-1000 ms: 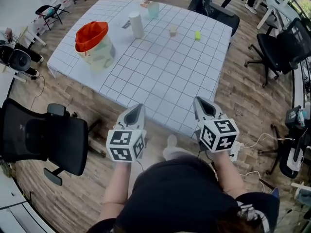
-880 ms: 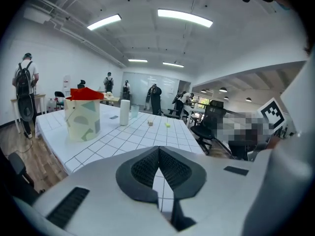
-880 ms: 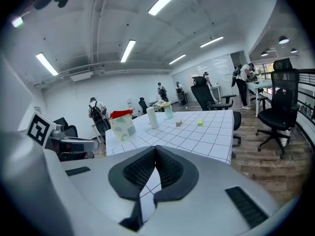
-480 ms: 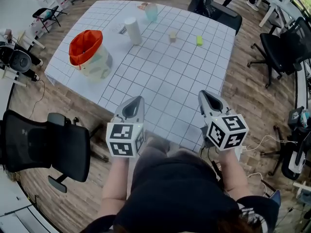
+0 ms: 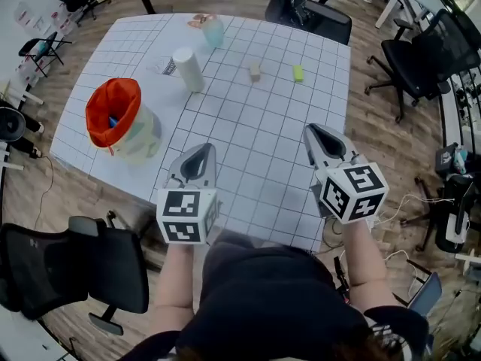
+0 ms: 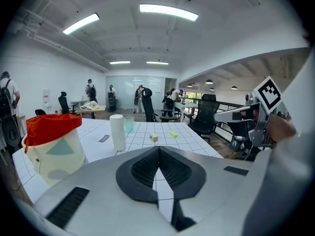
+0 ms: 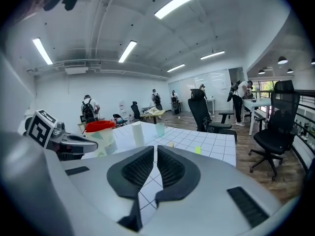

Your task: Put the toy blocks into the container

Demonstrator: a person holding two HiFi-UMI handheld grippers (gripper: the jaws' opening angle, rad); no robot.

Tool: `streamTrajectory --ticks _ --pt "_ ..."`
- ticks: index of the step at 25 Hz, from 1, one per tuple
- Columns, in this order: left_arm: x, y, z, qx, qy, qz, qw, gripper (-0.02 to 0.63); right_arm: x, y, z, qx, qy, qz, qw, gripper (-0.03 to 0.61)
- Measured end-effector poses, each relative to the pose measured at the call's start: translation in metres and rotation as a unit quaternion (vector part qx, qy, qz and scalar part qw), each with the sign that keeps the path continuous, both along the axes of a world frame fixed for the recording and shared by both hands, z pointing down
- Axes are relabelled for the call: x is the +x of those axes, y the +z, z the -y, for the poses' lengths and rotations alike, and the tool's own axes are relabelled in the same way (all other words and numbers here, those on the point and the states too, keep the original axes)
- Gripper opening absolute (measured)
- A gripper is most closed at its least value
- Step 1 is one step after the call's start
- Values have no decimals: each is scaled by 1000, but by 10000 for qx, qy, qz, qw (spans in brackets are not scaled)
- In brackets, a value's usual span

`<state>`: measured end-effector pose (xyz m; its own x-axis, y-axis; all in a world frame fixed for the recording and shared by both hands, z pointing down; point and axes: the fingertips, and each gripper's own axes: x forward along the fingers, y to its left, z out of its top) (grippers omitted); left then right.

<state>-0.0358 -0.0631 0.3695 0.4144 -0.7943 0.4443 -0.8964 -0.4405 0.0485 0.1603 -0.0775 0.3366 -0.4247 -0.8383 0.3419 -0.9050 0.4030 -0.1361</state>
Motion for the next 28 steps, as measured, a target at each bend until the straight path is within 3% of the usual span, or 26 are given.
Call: streamTrajectory --ticks 17,28 --pt "-29 22 133 -234 601 -279 9975 26 -53 3 166 88 543 -380 9978 174" --pt "-19 80 182 -623 802 -354 9942 26 -72 107 240 -655 786 -822 9914 186"
